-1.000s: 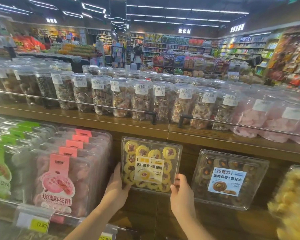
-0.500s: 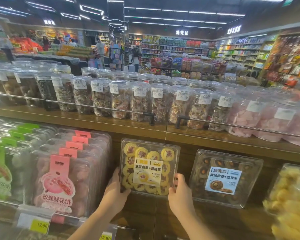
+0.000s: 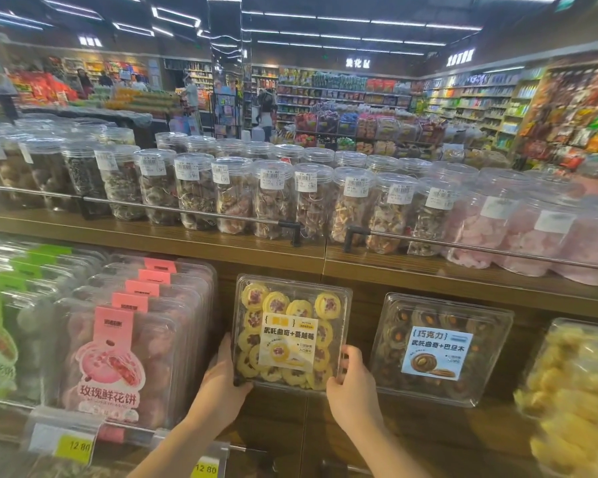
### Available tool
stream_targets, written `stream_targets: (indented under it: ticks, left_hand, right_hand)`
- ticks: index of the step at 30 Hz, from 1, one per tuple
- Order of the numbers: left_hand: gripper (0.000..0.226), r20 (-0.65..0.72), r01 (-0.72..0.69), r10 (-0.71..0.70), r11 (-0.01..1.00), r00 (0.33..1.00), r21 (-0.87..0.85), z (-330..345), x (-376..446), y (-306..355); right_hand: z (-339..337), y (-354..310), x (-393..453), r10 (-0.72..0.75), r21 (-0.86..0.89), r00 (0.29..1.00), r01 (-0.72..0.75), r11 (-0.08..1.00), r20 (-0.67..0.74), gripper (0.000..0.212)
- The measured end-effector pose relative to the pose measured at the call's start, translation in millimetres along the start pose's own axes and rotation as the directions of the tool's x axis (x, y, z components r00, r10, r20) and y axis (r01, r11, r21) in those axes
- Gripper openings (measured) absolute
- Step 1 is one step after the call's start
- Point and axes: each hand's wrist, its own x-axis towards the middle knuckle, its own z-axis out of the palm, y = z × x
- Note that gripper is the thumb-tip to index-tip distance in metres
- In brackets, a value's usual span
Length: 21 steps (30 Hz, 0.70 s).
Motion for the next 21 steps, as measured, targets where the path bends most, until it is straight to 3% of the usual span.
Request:
stream_targets:
  ticks: [4, 7, 12, 16, 21]
  left_hand:
    - [0.111, -0.019, 0.042, -0.042, 0.999, 0.999, 0.025, -4, -7, 10]
    - [0.108, -0.067, 0.025, -0.015, 0.988, 0.998, 0.151, -15, -19, 24]
    - [0.082, -0.048, -0.073, 0.095, 0.936, 0.994, 0.346, -44, -48, 56]
    - [0.051, 0.135, -0.264, 0.227, 0.836, 0.965, 0.48, -80, -83, 88]
    - [0.056, 0.147, -0.296, 0.269, 0.684, 0.952, 0.667, -113, -143, 118]
  right_hand:
    - [-3, -2, -4, 0.006, -0.008, 1.0, -0.006, 1.0, 0.005, 0.063]
    - [-13, -7, -9, -0.032, -0.085, 0.999, 0.034, 0.996, 0.02, 0.069]
    - [-49, -26, -26, -0.122, -0.289, 0.992, 0.122, 0.95, 0.02, 0.077]
    - [-89, -46, -52, -0.193, -0.428, 0.978, 0.208, 0.88, 0.079, 0.078]
    - [-139, -50, -104, -0.23, -0.559, 0.963, 0.27, 0.784, 0.141, 0.08]
